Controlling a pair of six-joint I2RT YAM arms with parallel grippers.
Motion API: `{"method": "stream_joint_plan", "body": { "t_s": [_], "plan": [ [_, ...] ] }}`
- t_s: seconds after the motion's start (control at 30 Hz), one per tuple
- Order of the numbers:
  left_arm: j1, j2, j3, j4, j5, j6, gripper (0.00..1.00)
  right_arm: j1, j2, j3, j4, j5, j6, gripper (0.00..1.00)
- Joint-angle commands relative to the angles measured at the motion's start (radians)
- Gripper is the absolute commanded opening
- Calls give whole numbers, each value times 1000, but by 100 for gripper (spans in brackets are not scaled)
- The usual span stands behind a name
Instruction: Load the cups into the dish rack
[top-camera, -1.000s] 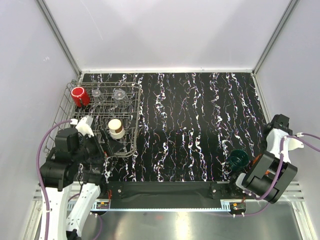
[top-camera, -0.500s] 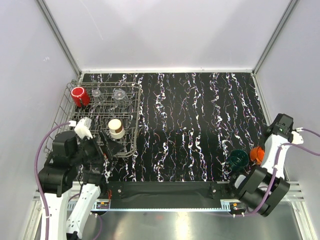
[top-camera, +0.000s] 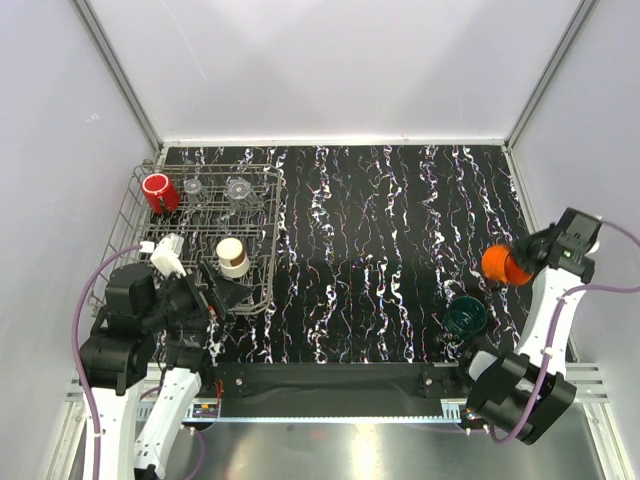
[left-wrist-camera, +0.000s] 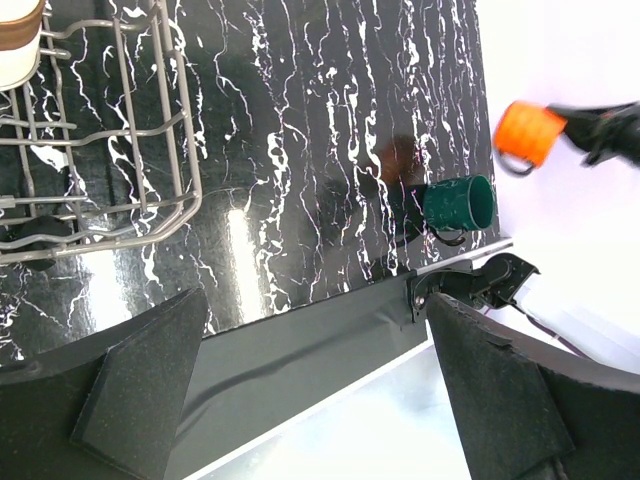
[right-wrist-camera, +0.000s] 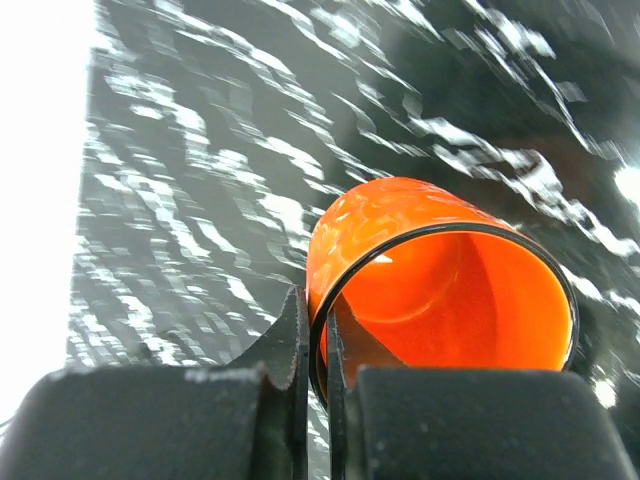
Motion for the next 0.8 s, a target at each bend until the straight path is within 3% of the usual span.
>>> {"method": "stream_joint_plan", "body": {
  "t_s": [0.0, 0.1, 0.23, 0.33, 0.47, 0.6, 0.77],
  "plan": [
    [2, -14, -18, 65, 45, -21, 99, 25, -13, 194, 23, -53, -22, 0],
    [4, -26, -31, 92, 65, -47, 99, 36, -8, 264, 17, -98, -7, 0],
    [2, -49, -64, 146, 102, -86, 99, 71, -17, 254, 133, -426, 92, 0],
    [2, -77, -94, 229, 148, -139, 99, 152, -62, 202, 282, -539, 226, 0],
    [2, -132, -151, 385, 206, -237, 99, 402, -43, 212, 417, -589, 350, 0],
    [2, -187, -209, 537, 231, -334, 99, 664, -27, 208, 750, -616, 535, 0],
    [4, -278, -303, 755, 246, -474, 99, 846, 29, 252, 963, -606, 656, 0]
  ]
}}
